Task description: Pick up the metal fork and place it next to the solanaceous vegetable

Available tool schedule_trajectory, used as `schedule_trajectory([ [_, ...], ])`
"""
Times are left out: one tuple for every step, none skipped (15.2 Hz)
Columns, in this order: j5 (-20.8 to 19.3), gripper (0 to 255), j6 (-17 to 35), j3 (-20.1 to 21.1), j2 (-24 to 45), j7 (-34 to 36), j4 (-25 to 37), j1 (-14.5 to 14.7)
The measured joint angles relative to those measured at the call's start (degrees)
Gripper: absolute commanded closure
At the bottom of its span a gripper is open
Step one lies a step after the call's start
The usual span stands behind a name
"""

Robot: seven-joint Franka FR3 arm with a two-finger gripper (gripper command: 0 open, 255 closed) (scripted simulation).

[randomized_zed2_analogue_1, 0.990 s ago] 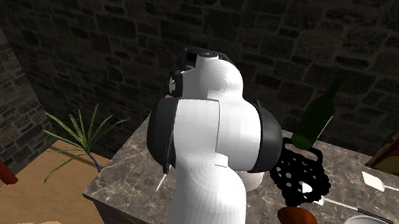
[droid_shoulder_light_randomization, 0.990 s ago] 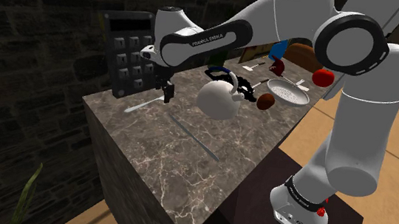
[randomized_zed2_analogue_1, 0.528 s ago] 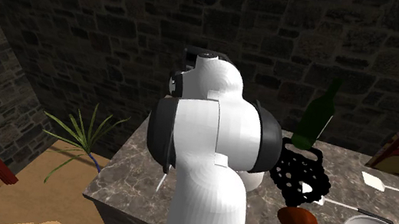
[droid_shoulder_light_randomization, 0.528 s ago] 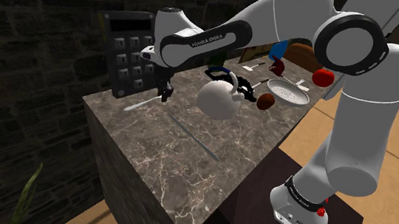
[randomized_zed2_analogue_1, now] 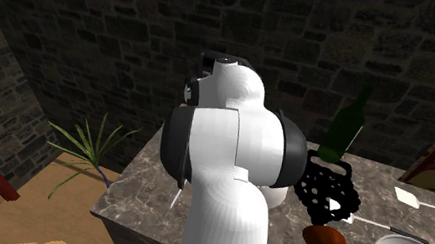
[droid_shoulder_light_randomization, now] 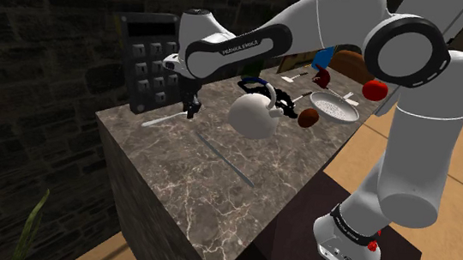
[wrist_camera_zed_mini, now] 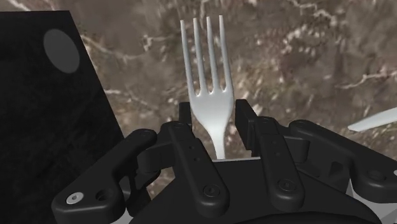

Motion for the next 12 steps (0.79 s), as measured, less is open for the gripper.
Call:
schedule_trajectory([
  [0.07, 255, -0.28, 0.05, -0.11, -0.07, 0.06, 0.00],
  [0.13, 255, -0.73, 0.10, -0.29, -0.12, 0.26, 0.02],
  [0.21, 255, -1.34, 0.13, -0.63, -0.26, 0.51, -0.03],
  [0.27, 255, -2.03, 0.17, -0.82, -0.27, 0.99, 0.00],
  [0.33, 255, -2.45, 0.18, -1.15, -0.40, 1.09, -0.06],
  [0.40, 255, -3.01, 0.21, -1.52, -0.43, 1.28, -0.06],
  [0.47, 255, -3.67, 0.24, -1.92, -0.48, 1.54, -0.07],
  [0.54, 255, -4.17, 0.27, -2.41, -0.53, 1.55, -0.08],
  [0.57, 255, -4.86, 0.32, -2.56, -0.48, 2.10, -0.01],
  [0.63, 255, -5.64, 0.34, -2.74, -0.58, 2.70, -0.03],
  [0.71, 255, -6.44, 0.37, -3.11, -0.63, 3.13, -0.03],
  [0.77, 255, -7.09, 0.40, -3.48, -0.67, 3.40, -0.02],
])
